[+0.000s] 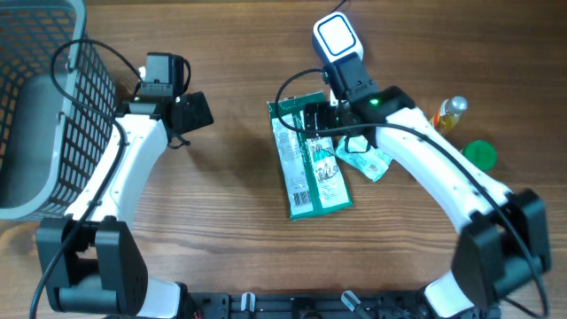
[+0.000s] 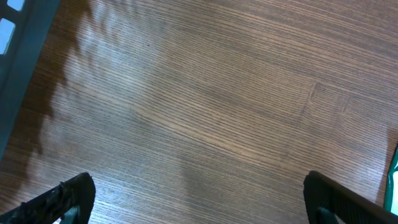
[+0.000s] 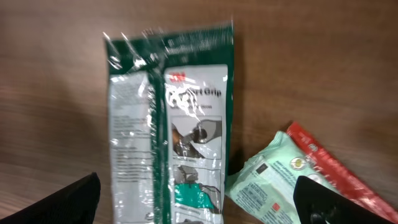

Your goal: Scan the item barcode

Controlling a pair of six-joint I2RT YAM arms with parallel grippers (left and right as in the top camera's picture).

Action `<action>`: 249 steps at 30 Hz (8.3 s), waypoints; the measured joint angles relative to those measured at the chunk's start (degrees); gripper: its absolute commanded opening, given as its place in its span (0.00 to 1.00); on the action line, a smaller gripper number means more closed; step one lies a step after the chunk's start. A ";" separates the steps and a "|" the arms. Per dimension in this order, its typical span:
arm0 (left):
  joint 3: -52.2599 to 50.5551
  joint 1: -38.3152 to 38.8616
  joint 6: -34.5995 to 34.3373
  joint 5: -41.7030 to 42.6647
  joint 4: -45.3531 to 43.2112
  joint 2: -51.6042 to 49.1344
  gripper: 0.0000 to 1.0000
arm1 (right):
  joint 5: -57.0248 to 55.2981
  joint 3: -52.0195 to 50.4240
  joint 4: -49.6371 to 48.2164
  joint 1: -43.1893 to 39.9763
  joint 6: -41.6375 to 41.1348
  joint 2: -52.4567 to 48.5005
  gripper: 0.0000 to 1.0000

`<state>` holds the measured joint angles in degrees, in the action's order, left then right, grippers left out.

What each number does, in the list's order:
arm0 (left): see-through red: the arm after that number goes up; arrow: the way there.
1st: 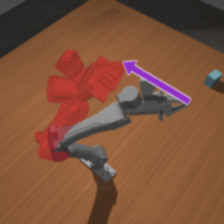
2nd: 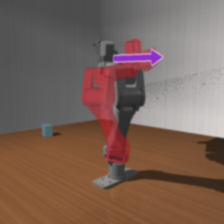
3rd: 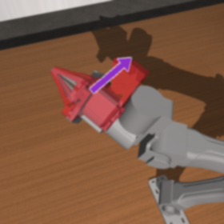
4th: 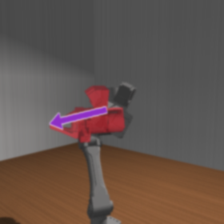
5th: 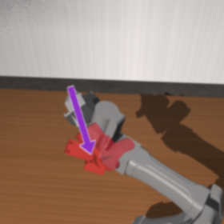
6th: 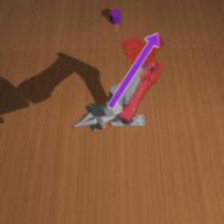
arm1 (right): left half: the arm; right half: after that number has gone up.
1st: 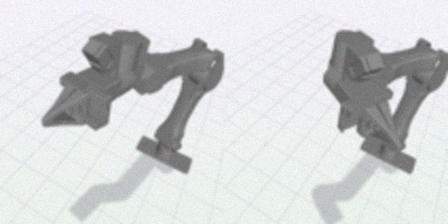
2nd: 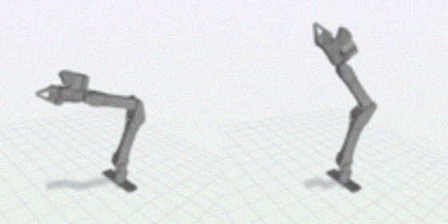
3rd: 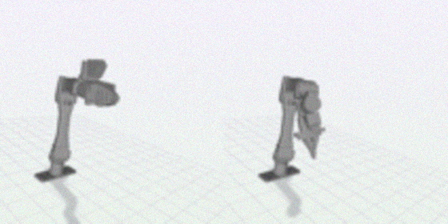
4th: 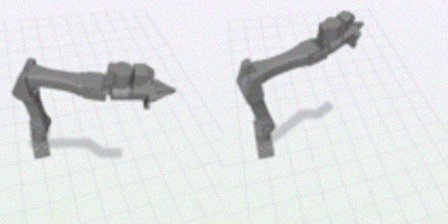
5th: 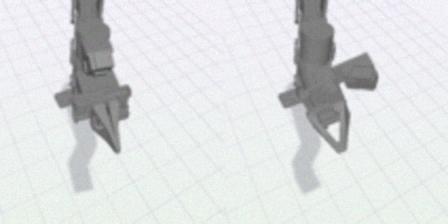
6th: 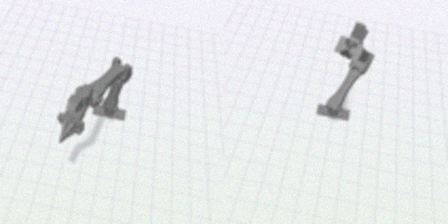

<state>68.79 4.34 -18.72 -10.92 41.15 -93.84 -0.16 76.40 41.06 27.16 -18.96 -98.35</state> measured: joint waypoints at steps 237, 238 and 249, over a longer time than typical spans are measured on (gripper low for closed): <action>-68.41 -1.51 19.56 12.13 -37.31 93.07 1.00 | 5.73 -76.04 -41.07 -21.86 9.11 97.46 1.00; -68.41 -1.51 19.56 12.13 -37.31 93.07 1.00 | 5.73 -76.04 -41.07 -21.86 9.11 97.46 1.00; -68.41 -1.51 19.54 12.11 -37.31 93.07 1.00 | 5.73 -76.04 -41.07 -21.86 9.11 97.46 1.00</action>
<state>0.38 2.83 0.82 1.19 3.84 -0.78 5.56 0.36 -0.01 5.30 -9.85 -0.89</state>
